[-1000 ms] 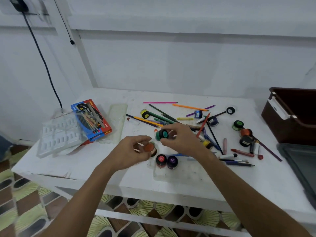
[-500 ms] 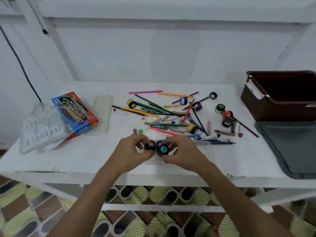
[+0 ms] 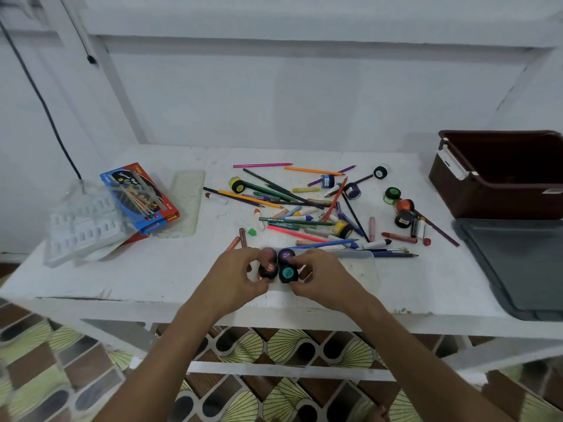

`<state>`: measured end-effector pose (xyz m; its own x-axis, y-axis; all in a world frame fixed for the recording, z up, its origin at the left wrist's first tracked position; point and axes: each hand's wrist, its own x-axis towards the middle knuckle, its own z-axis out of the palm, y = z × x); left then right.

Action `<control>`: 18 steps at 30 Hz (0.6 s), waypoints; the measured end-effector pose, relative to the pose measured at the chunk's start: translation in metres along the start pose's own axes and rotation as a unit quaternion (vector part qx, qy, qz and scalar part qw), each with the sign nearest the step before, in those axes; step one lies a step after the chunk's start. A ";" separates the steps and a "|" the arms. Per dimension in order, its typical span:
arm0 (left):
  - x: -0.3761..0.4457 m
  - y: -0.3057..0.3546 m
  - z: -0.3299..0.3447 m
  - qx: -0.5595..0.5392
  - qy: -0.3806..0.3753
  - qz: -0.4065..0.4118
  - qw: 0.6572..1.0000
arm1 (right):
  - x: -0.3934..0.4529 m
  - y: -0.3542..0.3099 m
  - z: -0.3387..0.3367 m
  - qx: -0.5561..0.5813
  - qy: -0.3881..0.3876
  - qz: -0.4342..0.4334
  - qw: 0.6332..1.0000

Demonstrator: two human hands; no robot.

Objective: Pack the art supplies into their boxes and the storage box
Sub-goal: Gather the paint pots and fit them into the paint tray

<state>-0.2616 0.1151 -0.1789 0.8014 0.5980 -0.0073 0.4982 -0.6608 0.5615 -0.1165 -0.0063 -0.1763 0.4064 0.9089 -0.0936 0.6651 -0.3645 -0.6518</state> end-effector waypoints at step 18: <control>0.000 -0.010 0.007 0.014 0.009 0.051 0.999 | -0.002 0.002 0.013 0.019 0.053 0.020 0.998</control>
<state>-0.2638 0.1185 -0.1900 0.8424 0.5350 0.0643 0.4232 -0.7307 0.5357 -0.1244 -0.0059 -0.1870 0.4971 0.8668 -0.0404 0.6238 -0.3893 -0.6777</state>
